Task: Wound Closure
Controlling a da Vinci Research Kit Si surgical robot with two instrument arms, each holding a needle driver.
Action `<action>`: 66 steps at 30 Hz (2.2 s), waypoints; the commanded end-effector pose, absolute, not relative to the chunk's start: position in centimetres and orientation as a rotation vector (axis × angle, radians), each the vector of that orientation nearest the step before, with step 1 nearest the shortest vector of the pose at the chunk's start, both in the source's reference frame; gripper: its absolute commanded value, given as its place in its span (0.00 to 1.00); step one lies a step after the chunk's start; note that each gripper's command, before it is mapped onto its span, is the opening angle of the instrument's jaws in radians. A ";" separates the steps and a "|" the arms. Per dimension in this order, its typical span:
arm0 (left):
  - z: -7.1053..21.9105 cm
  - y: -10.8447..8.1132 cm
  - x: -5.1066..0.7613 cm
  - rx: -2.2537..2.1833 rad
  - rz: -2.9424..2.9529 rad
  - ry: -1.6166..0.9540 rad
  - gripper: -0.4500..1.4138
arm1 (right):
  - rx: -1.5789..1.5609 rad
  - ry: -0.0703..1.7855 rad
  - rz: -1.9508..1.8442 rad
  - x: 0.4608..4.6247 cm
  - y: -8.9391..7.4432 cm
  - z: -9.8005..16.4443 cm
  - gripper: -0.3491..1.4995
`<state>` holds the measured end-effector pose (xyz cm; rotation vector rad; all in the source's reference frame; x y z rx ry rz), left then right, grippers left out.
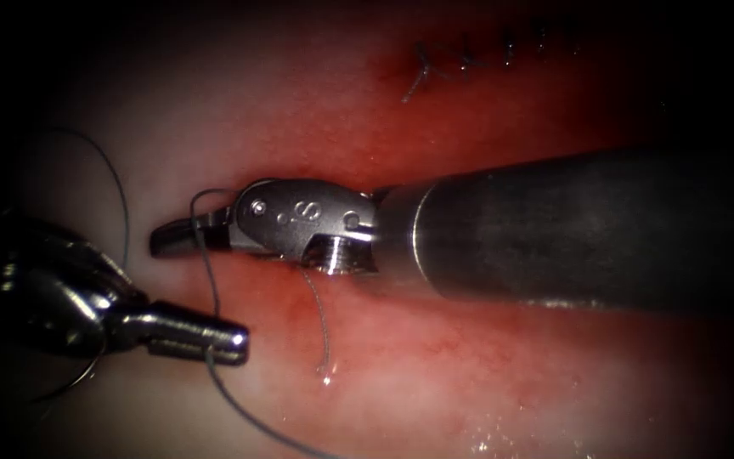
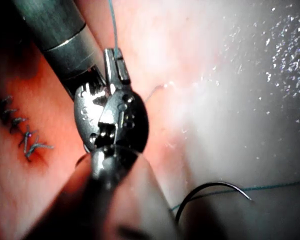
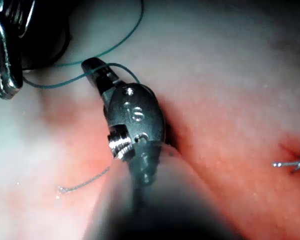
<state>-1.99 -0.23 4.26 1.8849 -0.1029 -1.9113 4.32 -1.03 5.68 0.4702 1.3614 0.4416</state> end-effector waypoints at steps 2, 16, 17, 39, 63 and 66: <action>4.3 -0.2 -2.06 1.900 -1.922 -0.075 0.00 | 0.515 1.424 0.480 4.43 -1.0 5.7 0.00; 4.6 -0.1 -1.81 2.018 -2.098 -0.124 0.00 | 0.745 1.776 0.710 3.99 -0.9 5.6 0.00; 4.6 -0.2 -1.80 2.019 -2.106 -0.117 0.00 | 0.758 1.805 0.726 3.95 -0.9 5.6 0.00; 5.2 0.1 -1.65 2.056 -2.168 -0.093 0.00 | 0.841 1.807 0.360 3.58 -1.1 5.3 0.00; 5.3 0.2 -2.10 2.092 -2.122 -0.073 0.00 | 0.907 1.545 -0.135 3.49 -1.2 5.4 0.12; 5.3 0.2 -2.09 2.093 -2.120 -0.072 0.00 | 0.906 1.485 -0.214 3.51 -1.3 5.4 0.22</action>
